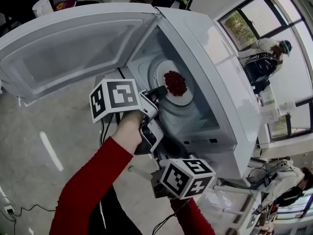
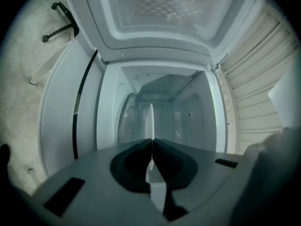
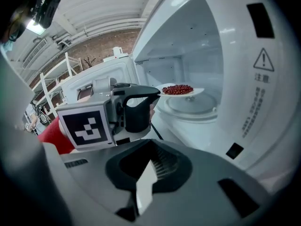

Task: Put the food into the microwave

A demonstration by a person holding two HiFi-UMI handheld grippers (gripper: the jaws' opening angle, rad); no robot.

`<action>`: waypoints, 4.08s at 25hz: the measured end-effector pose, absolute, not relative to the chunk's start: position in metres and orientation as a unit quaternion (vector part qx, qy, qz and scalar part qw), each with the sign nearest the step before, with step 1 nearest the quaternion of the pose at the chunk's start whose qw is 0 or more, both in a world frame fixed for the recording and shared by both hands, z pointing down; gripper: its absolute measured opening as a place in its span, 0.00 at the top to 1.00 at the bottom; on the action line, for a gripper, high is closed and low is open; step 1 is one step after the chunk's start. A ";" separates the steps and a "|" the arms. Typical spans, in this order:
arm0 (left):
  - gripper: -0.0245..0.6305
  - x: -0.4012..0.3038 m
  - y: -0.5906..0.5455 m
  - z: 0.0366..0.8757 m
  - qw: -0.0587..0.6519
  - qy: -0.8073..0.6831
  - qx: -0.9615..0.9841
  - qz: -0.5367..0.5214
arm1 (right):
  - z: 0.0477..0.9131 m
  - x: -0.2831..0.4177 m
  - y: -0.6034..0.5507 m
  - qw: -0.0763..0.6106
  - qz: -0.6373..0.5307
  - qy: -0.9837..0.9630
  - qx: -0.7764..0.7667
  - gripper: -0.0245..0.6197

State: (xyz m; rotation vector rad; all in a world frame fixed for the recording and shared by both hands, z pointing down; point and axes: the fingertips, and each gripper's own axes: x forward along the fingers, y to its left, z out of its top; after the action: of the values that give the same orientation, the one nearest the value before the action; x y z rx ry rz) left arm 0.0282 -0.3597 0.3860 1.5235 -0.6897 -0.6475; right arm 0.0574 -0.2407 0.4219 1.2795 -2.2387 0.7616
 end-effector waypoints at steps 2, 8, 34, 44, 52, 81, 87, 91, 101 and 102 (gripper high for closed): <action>0.94 0.032 -0.363 0.388 0.627 -0.301 0.661 -0.281 | 0.422 0.060 -0.244 0.227 0.282 -0.810 0.461 0.94; 0.94 0.032 -0.372 0.394 0.631 -0.306 0.660 -0.268 | 0.425 0.055 -0.247 0.236 0.294 -0.808 0.453 0.94; 0.94 0.057 -0.396 0.401 0.634 -0.327 0.675 -0.188 | 0.437 0.050 -0.251 0.256 0.338 -0.792 0.439 0.94; 0.94 0.061 -0.404 0.401 0.636 -0.335 0.675 -0.168 | 0.434 0.049 -0.253 0.256 0.341 -0.793 0.435 0.94; 0.94 0.066 -0.406 0.407 0.638 -0.341 0.676 -0.143 | 0.435 0.051 -0.254 0.261 0.340 -0.790 0.438 0.94; 0.87 0.060 -0.402 0.415 0.480 -0.440 0.758 0.043 | 0.437 0.047 -0.250 0.281 0.334 -0.790 0.429 0.94; 0.85 0.059 -0.402 0.415 0.451 -0.451 0.767 0.067 | 0.439 0.049 -0.249 0.282 0.335 -0.789 0.430 0.94; 0.85 0.062 -0.406 0.413 0.429 -0.454 0.779 0.062 | 0.441 0.049 -0.249 0.282 0.337 -0.788 0.431 0.94; 0.84 0.060 -0.409 0.414 0.388 -0.468 0.790 0.083 | 0.444 0.051 -0.247 0.286 0.338 -0.786 0.432 0.94; 0.84 0.060 -0.409 0.414 0.383 -0.469 0.791 0.086 | 0.444 0.052 -0.247 0.286 0.338 -0.785 0.433 0.94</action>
State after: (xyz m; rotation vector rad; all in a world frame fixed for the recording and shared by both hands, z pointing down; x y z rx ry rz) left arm 0.0598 -0.4089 0.4143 2.0166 -1.1964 0.2197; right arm 0.0518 -0.2471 0.4440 1.1560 -2.0992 0.9033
